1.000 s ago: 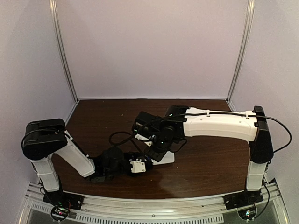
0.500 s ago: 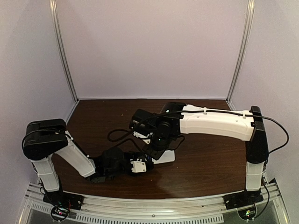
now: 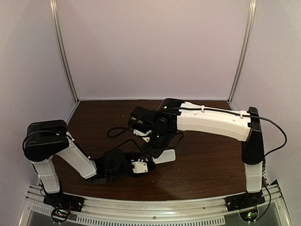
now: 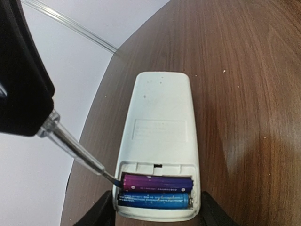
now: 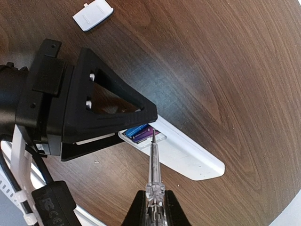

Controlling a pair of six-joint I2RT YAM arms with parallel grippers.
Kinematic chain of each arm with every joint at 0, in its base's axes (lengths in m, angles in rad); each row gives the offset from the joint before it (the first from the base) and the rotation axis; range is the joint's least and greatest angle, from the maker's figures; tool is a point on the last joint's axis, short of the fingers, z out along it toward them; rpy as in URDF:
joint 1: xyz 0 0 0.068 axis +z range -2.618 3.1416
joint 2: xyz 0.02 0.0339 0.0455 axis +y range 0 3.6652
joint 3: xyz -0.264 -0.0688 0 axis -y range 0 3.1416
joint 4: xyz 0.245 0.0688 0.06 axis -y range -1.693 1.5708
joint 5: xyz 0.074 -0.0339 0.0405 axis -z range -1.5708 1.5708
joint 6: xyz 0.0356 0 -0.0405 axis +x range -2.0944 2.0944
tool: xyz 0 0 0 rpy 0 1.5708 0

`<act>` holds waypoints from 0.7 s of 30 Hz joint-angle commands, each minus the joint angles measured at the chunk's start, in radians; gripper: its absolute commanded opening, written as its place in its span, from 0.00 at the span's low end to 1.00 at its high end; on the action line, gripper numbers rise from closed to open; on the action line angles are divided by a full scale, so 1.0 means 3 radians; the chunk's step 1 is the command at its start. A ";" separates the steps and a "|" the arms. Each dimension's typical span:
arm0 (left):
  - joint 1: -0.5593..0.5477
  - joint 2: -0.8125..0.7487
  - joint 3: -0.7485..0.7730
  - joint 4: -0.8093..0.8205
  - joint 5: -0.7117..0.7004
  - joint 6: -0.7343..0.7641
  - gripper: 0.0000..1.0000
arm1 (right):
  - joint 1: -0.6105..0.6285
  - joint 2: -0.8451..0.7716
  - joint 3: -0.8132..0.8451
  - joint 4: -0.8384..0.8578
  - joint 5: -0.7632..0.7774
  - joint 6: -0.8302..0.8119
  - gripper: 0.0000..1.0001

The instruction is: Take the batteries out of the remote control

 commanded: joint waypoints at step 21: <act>-0.0106 0.0106 0.0035 0.0100 0.0100 0.0075 0.00 | -0.0264 0.0275 0.0674 -0.0145 0.0451 0.0062 0.00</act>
